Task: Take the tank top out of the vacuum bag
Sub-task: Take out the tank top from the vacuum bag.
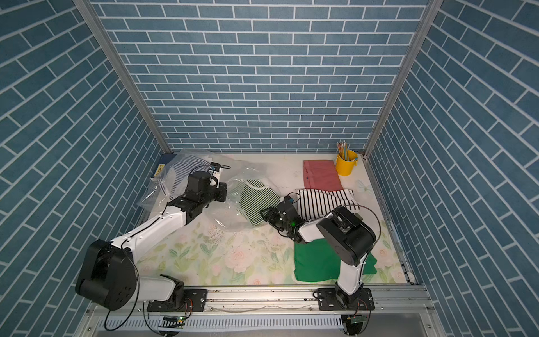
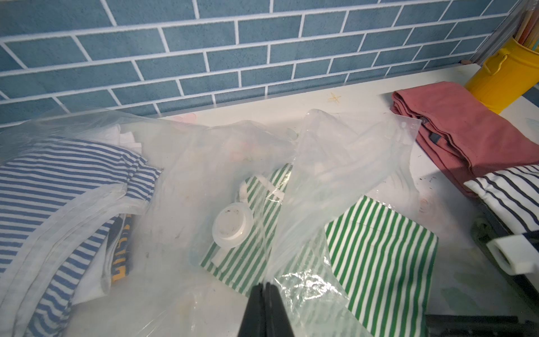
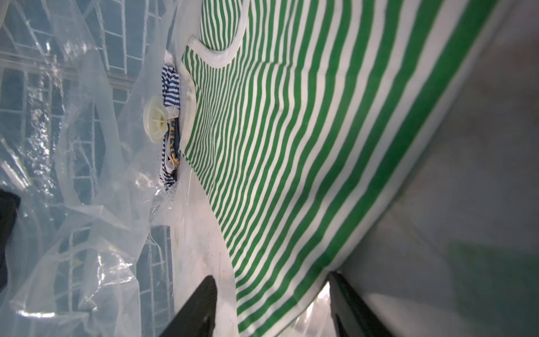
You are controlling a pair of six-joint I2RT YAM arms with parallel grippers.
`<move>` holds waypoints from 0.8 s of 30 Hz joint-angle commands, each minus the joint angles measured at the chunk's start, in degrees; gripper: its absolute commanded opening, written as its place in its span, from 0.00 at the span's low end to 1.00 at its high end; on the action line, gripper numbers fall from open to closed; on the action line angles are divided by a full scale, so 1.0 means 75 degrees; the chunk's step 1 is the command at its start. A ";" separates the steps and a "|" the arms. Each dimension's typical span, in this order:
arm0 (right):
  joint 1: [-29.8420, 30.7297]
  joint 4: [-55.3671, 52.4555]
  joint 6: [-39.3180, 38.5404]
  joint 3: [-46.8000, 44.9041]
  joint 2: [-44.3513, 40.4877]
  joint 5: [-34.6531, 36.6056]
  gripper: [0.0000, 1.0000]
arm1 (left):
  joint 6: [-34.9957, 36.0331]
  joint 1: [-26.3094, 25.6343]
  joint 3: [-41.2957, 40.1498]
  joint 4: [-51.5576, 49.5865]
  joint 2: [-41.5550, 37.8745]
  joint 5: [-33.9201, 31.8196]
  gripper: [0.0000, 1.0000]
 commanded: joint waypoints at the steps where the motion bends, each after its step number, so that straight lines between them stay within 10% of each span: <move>1: -0.0136 0.0150 -0.0070 0.0432 0.0450 0.0221 0.58 | -0.0054 0.0064 0.0037 0.0026 0.0044 0.0032 0.01; 5: -0.0322 -0.0104 -0.0448 0.0975 0.0826 0.0293 0.40 | -0.0050 0.0064 0.0035 0.0037 0.0025 0.0024 0.01; 8: -0.0452 -0.0170 -0.0601 0.1154 0.0909 0.0212 0.00 | -0.0042 0.0064 0.0017 0.0028 -0.0004 -0.0009 0.01; 24: -0.0519 -0.2084 -0.2381 0.0918 -0.1234 0.0329 0.00 | -0.0017 0.0064 0.0035 0.0006 0.0055 -0.0082 0.01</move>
